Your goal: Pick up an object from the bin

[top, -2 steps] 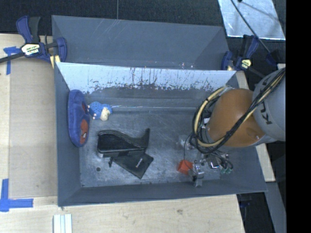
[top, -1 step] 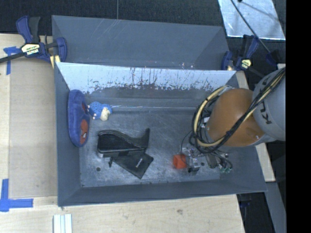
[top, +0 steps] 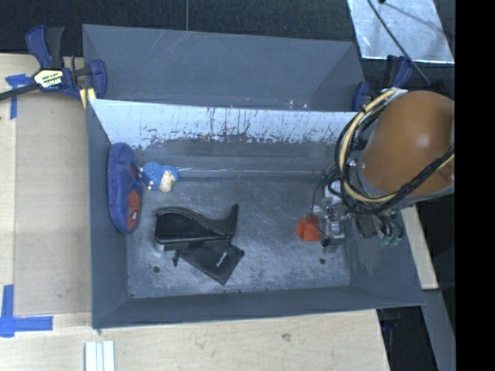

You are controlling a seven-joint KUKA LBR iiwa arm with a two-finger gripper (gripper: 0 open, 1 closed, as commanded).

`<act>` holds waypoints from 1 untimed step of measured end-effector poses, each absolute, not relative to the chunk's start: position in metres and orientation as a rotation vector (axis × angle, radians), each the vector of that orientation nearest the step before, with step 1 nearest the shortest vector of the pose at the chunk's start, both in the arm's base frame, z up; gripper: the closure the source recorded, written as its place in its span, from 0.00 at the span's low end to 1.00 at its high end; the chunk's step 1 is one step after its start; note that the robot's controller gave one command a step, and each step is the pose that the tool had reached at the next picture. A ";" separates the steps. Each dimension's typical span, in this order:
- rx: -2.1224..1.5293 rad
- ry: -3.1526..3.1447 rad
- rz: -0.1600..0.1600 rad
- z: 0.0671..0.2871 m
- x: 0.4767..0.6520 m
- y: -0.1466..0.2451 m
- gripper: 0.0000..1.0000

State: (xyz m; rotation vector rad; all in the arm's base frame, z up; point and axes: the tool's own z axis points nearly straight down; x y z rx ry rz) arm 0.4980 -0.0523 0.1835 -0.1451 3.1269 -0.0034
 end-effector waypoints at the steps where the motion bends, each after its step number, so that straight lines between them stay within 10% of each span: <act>1: -0.187 3.123 -0.004 0.247 0.524 -0.065 1.00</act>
Offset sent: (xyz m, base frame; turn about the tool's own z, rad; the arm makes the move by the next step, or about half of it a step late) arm 0.0229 -0.0117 0.0596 -0.0287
